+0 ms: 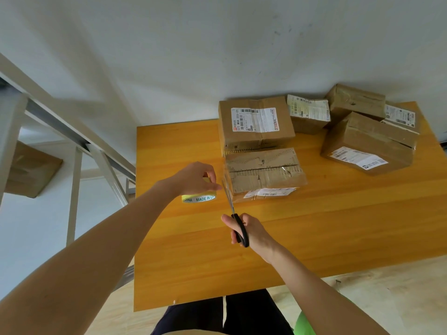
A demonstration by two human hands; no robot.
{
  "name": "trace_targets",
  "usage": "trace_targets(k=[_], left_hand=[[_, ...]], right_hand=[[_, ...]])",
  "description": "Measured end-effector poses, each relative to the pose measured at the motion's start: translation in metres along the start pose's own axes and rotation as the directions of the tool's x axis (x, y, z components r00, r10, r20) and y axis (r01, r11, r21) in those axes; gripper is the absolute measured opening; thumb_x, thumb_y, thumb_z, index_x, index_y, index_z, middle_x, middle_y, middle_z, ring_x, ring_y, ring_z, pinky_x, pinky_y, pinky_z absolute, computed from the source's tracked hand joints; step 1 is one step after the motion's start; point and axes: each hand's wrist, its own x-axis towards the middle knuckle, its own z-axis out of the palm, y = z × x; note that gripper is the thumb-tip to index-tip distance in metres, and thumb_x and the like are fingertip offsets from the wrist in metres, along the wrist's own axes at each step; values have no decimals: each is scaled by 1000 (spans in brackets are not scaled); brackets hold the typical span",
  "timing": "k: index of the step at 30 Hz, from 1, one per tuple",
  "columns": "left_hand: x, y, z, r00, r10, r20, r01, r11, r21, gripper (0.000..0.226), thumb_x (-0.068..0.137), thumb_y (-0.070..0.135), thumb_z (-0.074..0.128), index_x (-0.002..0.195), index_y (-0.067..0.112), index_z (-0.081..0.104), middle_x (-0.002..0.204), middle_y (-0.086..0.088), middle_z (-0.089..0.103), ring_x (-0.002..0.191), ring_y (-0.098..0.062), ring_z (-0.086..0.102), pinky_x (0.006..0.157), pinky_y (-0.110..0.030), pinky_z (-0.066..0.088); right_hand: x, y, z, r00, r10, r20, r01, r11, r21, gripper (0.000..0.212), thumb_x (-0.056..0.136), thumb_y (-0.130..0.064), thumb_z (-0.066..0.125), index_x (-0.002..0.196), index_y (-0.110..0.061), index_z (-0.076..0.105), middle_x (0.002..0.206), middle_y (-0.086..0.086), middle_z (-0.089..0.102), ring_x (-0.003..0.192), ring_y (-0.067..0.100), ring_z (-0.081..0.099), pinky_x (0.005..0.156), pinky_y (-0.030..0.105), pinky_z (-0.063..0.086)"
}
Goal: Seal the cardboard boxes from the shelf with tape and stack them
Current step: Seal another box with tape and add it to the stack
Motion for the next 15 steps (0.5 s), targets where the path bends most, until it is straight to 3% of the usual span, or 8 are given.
trace_targets(k=[5, 11, 15], left_hand=[[0, -2, 3, 1000, 17, -11, -17, 1000, -15, 20, 76, 40, 77, 75, 24, 64, 85, 9, 65, 80, -2, 54, 73, -29, 43], [0, -5, 7, 1000, 22, 9, -21, 1000, -22, 16, 79, 30, 77, 84, 22, 64, 93, -3, 65, 85, -18, 56, 78, -34, 44], [1, -6, 6, 999, 34, 29, -33, 997, -65, 16, 79, 28, 77, 86, 19, 65, 91, 3, 65, 87, -12, 55, 75, -28, 41]], right_hand=[[1, -4, 4, 998, -30, -61, 31, 999, 17, 75, 64, -70, 66, 92, -1, 60, 60, 10, 57, 53, 10, 55, 81, 32, 43], [3, -1, 4, 980, -101, -171, 106, 994, 19, 49, 77, -47, 76, 73, -6, 50, 51, 9, 53, 41, 17, 49, 53, 22, 46], [4, 4, 3, 967, -130, -218, 141, 989, 34, 45, 76, -39, 80, 72, -3, 52, 49, 11, 52, 37, 18, 49, 46, 24, 44]])
